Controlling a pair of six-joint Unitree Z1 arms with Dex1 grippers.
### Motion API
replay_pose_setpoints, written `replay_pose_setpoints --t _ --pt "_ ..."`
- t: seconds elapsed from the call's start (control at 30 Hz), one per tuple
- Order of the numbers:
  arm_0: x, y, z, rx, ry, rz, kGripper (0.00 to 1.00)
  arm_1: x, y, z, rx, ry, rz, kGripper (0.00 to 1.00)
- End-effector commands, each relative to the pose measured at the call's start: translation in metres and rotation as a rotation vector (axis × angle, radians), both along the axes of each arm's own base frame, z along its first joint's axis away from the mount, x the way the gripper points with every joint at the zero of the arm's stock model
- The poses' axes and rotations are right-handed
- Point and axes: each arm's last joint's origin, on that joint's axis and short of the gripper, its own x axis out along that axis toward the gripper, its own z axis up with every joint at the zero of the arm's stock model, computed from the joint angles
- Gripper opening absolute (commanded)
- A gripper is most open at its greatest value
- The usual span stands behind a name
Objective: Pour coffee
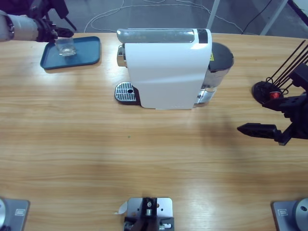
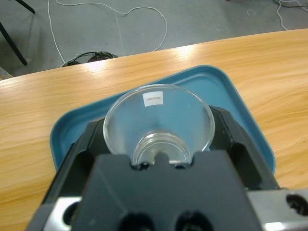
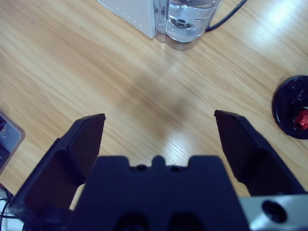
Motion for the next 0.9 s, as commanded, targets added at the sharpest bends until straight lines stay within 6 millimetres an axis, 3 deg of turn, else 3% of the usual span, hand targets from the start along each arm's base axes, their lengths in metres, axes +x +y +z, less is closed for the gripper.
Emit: replay_pose_setpoints --t 0.03,0.07,0.13,0.17,0.6,0.77,0.9 --pt "0.003 -0.003 -0.020 0.009 0.068 0.005 0.000 0.000 0.001 -0.011 -0.030 0.031 0.002 1.000" --pt "0.003 -0.003 -0.019 0.009 0.069 0.004 0.012 0.000 0.001 -0.011 -0.030 0.031 0.002 1.000" --pt "0.001 -0.002 -0.019 0.007 0.072 0.002 0.892 0.000 0.001 -0.011 -0.030 0.031 0.002 1.000" --pt "-0.001 -0.002 -0.020 0.007 0.075 -0.002 0.967 0.000 0.001 -0.011 -0.030 0.031 0.002 1.000" --pt "-0.028 0.001 -0.014 -0.005 0.097 0.000 0.968 -0.003 -0.001 -0.010 -0.027 0.017 -0.003 1.000" --pt "-0.040 0.003 0.032 -0.020 -0.009 -0.003 0.968 -0.002 0.000 -0.010 -0.030 0.020 -0.003 1.000" --pt "-0.067 0.011 0.069 -0.037 -0.080 0.020 0.968 -0.003 -0.001 -0.009 -0.025 0.013 -0.004 1.000"
